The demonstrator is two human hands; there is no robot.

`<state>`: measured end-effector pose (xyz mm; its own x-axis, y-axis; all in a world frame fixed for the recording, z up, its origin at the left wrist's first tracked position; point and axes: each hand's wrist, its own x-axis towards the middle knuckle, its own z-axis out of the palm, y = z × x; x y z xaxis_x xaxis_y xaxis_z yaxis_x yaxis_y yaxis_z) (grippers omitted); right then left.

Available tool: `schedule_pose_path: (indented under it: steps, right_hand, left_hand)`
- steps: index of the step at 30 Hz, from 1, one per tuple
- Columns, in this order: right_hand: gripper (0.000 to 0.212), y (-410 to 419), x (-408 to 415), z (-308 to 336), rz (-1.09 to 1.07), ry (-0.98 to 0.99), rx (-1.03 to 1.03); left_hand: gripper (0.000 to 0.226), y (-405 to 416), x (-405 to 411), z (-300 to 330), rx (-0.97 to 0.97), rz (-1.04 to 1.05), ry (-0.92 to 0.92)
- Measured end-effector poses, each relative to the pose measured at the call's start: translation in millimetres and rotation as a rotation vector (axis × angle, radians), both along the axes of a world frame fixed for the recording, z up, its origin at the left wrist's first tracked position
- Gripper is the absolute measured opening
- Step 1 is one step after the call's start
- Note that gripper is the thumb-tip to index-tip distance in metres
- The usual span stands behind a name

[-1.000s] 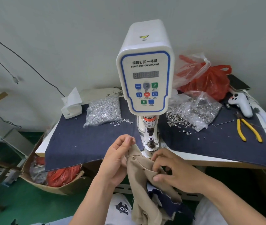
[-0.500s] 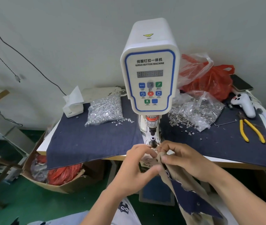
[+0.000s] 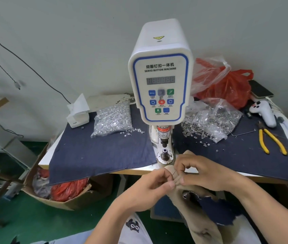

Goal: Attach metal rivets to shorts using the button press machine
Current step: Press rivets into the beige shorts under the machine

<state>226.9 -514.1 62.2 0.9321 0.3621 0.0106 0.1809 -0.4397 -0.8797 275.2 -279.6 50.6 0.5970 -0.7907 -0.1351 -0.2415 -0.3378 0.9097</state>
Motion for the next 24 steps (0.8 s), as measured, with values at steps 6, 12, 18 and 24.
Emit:
schedule_pose_path:
  steps: [6,12,18,24]
  right_hand:
    - [0.024,-2.3,5.6,-15.6,-0.015,0.127,0.012]
    - [0.007,-8.9,15.4,-24.9,-0.109,0.123,0.107]
    - [0.012,-11.4,25.1,-34.4,-0.3,0.115,0.277]
    - [0.013,-5.9,40.8,-43.0,-0.501,0.145,0.344]
  left_hand:
    - [0.03,7.7,23.7,4.2,-0.013,0.049,-0.019]
    - [0.02,4.2,31.5,-8.1,0.007,0.16,0.071]
    - [0.031,0.9,42.5,-11.5,-0.047,0.194,0.069]
    - [0.034,-11.9,53.3,-18.6,-0.038,0.306,-0.028]
